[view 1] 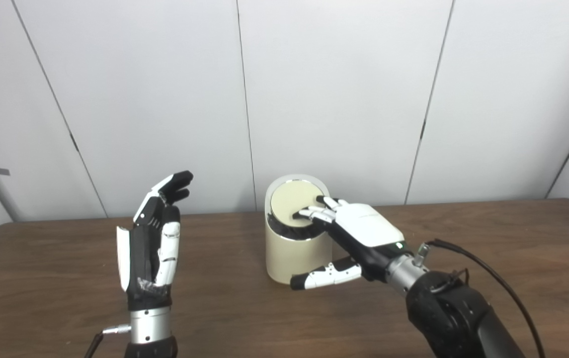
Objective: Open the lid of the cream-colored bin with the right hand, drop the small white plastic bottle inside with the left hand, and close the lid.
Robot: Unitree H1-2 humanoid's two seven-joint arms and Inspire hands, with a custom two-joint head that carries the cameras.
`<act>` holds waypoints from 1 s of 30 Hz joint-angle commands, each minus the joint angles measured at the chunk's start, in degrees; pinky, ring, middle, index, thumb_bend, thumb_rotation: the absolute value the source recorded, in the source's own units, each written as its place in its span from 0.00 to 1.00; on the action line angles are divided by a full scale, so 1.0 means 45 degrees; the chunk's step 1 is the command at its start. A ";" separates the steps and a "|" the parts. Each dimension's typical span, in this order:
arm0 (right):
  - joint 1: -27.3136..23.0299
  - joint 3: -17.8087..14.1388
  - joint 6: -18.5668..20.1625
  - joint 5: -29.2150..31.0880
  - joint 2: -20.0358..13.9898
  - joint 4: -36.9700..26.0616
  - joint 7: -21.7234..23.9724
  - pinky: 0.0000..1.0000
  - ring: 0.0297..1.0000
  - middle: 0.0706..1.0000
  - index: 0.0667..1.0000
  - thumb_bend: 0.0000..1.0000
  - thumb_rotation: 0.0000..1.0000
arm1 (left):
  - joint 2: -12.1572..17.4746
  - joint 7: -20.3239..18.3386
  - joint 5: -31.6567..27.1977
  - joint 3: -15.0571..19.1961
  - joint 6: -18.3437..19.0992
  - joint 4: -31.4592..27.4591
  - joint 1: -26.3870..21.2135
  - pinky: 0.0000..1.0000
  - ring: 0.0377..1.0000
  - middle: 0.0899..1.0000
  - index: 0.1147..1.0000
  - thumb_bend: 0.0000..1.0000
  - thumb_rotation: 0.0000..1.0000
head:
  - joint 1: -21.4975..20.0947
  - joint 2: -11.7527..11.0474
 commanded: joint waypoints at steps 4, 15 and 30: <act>0.0006 -0.0626 -0.0456 0.0569 0.0149 -0.0219 -0.1400 1.00 1.00 1.00 0.98 0.88 0.91 | -0.0008 -0.0016 0.0063 0.0005 -0.0453 -0.0107 -0.0348 0.77 0.79 0.76 0.73 0.44 0.87 | -0.0026 -0.0045; 0.0937 -0.1555 -0.1766 0.1383 0.0815 -0.0103 -0.4629 0.84 0.98 0.98 0.94 0.79 0.85 | 0.0343 -0.0057 0.0418 0.0094 -0.0486 -0.0014 -0.0272 0.77 0.80 0.78 0.75 0.42 0.88 | -0.0096 -0.0178; 0.2089 -0.3441 -0.5830 0.3863 0.1597 0.2208 -0.9780 0.64 0.77 0.80 0.71 0.32 0.52 | 0.0776 -0.0158 -0.0383 0.0725 -0.0412 0.0117 0.0013 0.75 0.78 0.78 0.76 0.25 0.58 | -0.0245 -0.0534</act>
